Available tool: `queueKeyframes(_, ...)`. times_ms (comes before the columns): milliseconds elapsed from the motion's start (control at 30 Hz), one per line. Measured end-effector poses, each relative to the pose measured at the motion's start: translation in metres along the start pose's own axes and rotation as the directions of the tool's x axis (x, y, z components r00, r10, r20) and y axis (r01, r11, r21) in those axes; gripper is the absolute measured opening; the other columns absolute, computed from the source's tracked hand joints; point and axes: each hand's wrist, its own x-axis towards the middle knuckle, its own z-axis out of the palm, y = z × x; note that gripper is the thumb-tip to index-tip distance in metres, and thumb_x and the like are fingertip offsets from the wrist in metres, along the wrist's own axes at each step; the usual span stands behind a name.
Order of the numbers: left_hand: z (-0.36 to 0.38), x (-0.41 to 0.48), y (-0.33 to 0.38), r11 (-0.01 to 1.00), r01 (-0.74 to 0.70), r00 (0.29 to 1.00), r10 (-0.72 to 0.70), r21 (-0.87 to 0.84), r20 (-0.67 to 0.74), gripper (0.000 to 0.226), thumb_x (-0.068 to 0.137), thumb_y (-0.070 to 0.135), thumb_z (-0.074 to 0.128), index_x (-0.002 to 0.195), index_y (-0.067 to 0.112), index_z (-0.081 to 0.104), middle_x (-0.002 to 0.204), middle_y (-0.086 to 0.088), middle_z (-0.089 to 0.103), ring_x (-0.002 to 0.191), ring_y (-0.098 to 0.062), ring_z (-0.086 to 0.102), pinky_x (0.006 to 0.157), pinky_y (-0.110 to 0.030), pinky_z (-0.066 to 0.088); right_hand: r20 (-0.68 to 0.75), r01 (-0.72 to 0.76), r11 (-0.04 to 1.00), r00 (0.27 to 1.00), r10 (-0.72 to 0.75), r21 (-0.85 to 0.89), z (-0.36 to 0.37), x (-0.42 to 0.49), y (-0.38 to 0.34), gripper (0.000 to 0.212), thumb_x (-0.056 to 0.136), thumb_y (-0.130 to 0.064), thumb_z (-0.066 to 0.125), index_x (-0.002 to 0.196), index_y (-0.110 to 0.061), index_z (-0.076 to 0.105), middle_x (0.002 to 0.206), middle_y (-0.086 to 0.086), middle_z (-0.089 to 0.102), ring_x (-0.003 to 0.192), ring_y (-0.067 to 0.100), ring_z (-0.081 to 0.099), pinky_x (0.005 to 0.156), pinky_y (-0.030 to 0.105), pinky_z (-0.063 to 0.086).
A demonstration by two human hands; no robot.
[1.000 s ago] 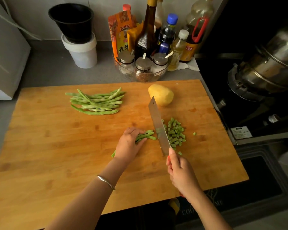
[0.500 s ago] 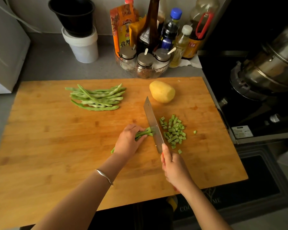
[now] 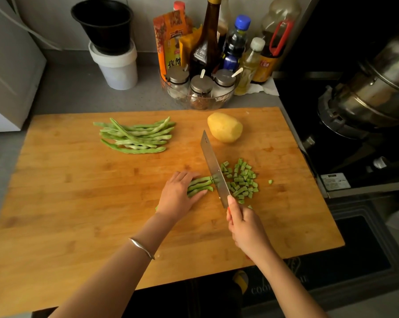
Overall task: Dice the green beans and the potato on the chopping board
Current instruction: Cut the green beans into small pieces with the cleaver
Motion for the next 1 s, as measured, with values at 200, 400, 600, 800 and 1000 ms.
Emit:
queueKeyframes(200, 0.003, -0.003, -0.002, 1.0, -0.007, 1.0, 0.007, -0.002, -0.002, 0.035, 0.08, 0.024, 0.074, 0.113, 0.014, 0.065, 0.103, -0.002, 0.065, 0.093, -0.022, 0.055, 0.08, -0.036, 0.05, -0.015, -0.011, 1.0, 1.0, 0.011, 0.013, 0.007, 0.0, 0.003, 0.057, 0.095, -0.061, 0.032, 0.064, -0.014, 0.046, 0.041, -0.007, 0.036, 0.037, 0.009, 0.034, 0.045, 0.026, 0.027)
queueKeyframes(400, 0.005, -0.003, -0.002, 0.998, 0.007, 1.0, -0.009, -0.056, -0.022, 0.029, 0.081, 0.021, 0.074, 0.109, 0.014, 0.068, 0.099, -0.001, 0.065, 0.09, -0.02, 0.055, 0.078, -0.032, 0.049, 0.001, -0.013, 1.0, 1.0, 0.013, -0.003, 0.006, -0.001, 0.006, 0.055, 0.096, -0.058, 0.032, 0.065, -0.014, 0.045, 0.039, -0.008, 0.035, 0.035, 0.006, 0.033, 0.043, 0.023, 0.027)
queueKeyframes(600, 0.004, -0.003, -0.002, 0.997, 0.015, 1.0, -0.016, -0.07, -0.01, 0.029, 0.081, 0.02, 0.073, 0.109, 0.014, 0.068, 0.1, 0.0, 0.065, 0.093, -0.018, 0.054, 0.079, -0.026, 0.046, -0.004, -0.026, 0.998, 1.0, 0.026, -0.064, 0.009, -0.001, 0.005, 0.056, 0.097, -0.058, 0.031, 0.063, -0.016, 0.045, 0.045, -0.007, 0.038, 0.04, 0.009, 0.037, 0.046, 0.026, 0.03)
queueKeyframes(800, 0.002, -0.002, -0.002, 0.997, 0.001, 1.0, 0.0, -0.072, 0.011, 0.028, 0.082, 0.021, 0.072, 0.109, 0.013, 0.068, 0.101, 0.0, 0.065, 0.094, -0.018, 0.054, 0.08, -0.024, 0.044, -0.045, 0.024, 0.983, 0.998, -0.033, -0.184, 0.004, 0.01, -0.005, 0.053, 0.099, -0.055, 0.028, 0.063, -0.021, 0.047, 0.055, -0.005, 0.045, 0.05, 0.013, 0.045, 0.051, 0.026, 0.033)
queueKeyframes(1000, 0.004, 0.008, -0.002, 0.998, -0.009, 1.0, 0.01, -0.063, 0.014, 0.029, 0.082, 0.021, 0.073, 0.109, 0.014, 0.067, 0.101, -0.002, 0.065, 0.093, -0.021, 0.055, 0.08, -0.028, 0.045, -0.064, -0.002, 0.988, 0.998, -0.008, -0.153, -0.011, -0.001, 0.014, 0.052, 0.097, -0.055, 0.03, 0.066, -0.018, 0.049, 0.053, -0.005, 0.044, 0.047, 0.012, 0.043, 0.05, 0.025, 0.033)
